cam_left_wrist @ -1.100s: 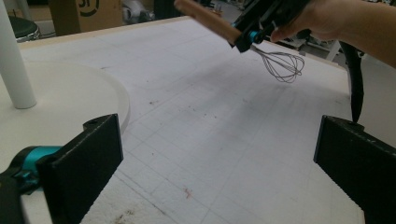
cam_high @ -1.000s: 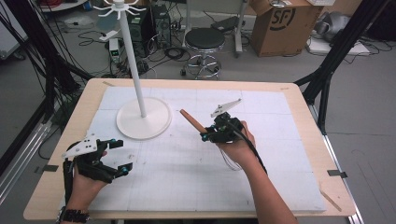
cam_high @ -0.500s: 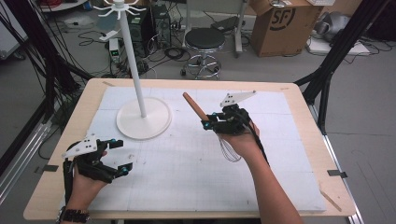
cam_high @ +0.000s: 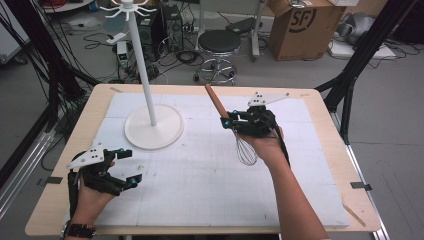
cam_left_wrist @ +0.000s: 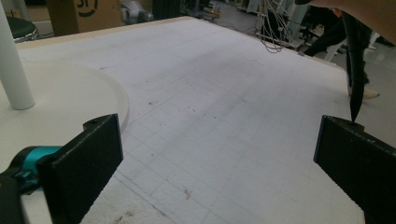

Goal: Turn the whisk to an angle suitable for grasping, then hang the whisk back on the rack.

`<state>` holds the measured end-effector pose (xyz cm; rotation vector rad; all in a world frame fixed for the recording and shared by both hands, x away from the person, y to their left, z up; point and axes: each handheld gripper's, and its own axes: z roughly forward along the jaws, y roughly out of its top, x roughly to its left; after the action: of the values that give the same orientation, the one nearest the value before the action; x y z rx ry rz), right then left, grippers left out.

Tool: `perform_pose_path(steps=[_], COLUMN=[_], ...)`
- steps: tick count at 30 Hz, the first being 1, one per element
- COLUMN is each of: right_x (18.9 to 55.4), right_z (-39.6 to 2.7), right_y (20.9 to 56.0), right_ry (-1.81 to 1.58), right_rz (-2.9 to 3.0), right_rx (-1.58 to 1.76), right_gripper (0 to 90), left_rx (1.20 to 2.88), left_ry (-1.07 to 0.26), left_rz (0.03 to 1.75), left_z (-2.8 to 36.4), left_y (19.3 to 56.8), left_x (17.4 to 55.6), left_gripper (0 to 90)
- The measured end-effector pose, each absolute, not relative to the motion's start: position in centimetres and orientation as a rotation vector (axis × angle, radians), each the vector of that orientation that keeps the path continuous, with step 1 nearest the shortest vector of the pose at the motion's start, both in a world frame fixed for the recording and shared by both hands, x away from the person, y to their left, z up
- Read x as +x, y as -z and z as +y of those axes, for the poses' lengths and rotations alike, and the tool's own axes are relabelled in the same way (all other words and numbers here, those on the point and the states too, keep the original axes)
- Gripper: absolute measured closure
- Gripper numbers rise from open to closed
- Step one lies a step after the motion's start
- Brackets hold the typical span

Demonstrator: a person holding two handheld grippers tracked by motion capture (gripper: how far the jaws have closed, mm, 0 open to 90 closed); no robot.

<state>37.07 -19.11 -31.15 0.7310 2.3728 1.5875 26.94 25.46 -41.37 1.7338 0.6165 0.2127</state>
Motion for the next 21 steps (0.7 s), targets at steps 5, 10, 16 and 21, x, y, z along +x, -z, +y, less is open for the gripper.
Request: perform_pose_path(steps=[5,10,16,21], right_x=[37.2,37.4,37.9,38.5], right_z=[-19.3,-18.8,-17.4,-16.1], right_y=[30.4,28.8,26.9,25.4], right_ry=[-1.649,-1.677,-1.65,-1.641], right_rz=[2.339,2.315,2.351,2.365], right_rx=[0.7,0.653,0.569,0.51], right_gripper=[70.5,70.4,70.4,70.4], left_rx=[1.725,1.722,1.718,1.702], left_ry=[-0.211,-0.207,-0.213,-0.206], left_rz=[0.613,0.613,0.612,0.611], left_z=[25.4,25.4,25.6,25.6], left_y=[41.3,41.4,41.3,41.2], left_x=[26.8,26.9,26.9,26.9], left_gripper=[1.8,1.9,1.8,1.8])
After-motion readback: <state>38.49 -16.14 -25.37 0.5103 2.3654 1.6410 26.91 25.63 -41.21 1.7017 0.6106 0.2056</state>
